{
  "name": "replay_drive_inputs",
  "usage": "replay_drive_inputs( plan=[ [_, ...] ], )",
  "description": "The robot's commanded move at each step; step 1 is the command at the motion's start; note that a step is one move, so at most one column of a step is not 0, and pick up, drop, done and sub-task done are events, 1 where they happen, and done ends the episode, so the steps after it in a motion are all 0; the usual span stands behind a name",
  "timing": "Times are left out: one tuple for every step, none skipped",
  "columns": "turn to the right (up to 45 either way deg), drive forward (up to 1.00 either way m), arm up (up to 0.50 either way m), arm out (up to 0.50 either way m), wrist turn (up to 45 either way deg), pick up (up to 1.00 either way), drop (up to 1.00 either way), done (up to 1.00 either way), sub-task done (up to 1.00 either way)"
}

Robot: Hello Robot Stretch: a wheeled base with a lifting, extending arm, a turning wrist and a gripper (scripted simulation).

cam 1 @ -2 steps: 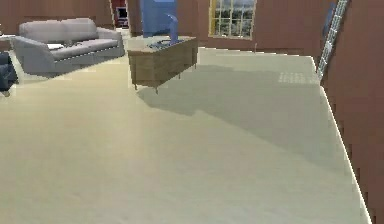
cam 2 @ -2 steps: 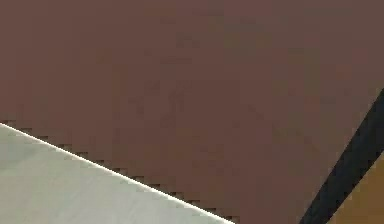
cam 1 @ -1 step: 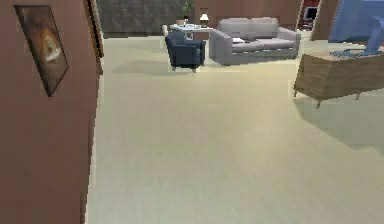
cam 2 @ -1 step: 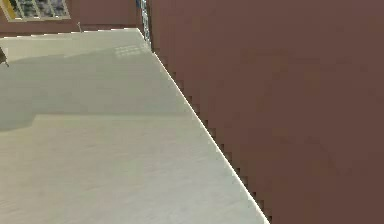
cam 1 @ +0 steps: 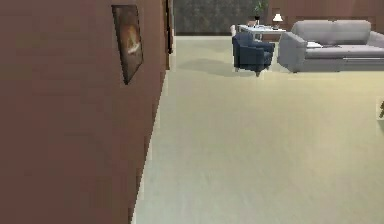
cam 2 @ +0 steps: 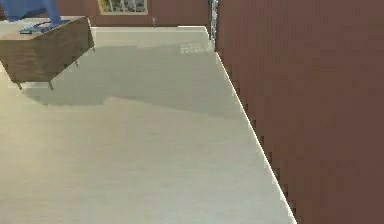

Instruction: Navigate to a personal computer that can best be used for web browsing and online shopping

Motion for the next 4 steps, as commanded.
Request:
replay_drive_inputs(
  plan=[
    [0.0,1.0,0.0,0.0,0.0,0.0,0.0,0.0,0.0],
    [0.0,1.0,0.0,0.0,0.0,0.0,0.0,0.0,0.0],
    [-3.0,0.0,0.0,0.0,0.0,0.0,0.0,0.0,0.0],
    [0.0,1.0,0.0,0.0,0.0,0.0,0.0,0.0,0.0]
  ],
)
